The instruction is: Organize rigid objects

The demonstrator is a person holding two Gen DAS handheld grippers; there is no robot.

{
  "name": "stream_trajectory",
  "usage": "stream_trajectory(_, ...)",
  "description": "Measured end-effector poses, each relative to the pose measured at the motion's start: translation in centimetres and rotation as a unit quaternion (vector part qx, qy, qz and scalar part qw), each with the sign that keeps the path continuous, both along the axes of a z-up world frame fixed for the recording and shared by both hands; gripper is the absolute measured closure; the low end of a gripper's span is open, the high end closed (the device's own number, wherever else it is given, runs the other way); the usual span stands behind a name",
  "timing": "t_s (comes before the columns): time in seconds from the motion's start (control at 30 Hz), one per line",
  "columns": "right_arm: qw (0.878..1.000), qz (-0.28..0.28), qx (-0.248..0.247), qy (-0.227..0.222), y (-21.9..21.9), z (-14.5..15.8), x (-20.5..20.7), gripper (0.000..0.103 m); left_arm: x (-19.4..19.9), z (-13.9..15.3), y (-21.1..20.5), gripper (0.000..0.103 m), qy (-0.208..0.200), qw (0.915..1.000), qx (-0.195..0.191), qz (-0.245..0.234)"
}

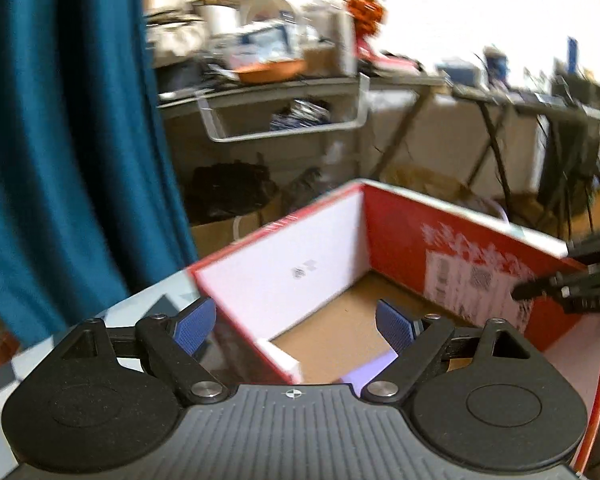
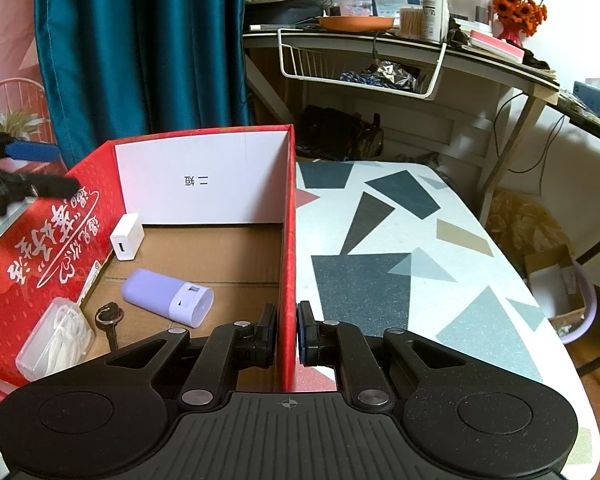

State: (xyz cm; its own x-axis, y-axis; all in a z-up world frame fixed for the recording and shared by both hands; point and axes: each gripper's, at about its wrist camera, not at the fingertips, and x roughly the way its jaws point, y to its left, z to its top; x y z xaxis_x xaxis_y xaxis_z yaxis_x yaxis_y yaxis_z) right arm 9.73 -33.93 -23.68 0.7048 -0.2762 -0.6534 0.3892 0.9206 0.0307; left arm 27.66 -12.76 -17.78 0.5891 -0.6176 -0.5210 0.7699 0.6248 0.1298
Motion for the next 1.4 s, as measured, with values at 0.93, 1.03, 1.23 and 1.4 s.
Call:
stream_trajectory(0.93, 1.0, 0.0, 0.001, -0.001, 0.0, 0.0, 0.0, 0.093, 3.8, -6.4, 15.9, 0.047, 0.164, 0.9148, -0.114, 0.351)
stream_trajectory(1.03, 1.0, 0.0, 0.001, -0.001, 0.0, 0.0, 0.0, 0.093, 5.3, -6.5, 16.1, 0.051, 0.157, 0.8998, -0.093, 0.396)
stream_trajectory(1.23, 1.0, 0.002, -0.002, 0.003, 0.0, -0.1, 0.1, 0.093, 7.5, -7.2, 15.9, 0.051, 0.161, 0.8934, -0.074, 0.413)
stream_trajectory(1.4, 1.0, 0.003, -0.003, 0.006, 0.0, -0.1, 0.2, 0.093, 7.8, -8.1, 15.1, 0.055, 0.167, 0.8952, -0.067, 0.408)
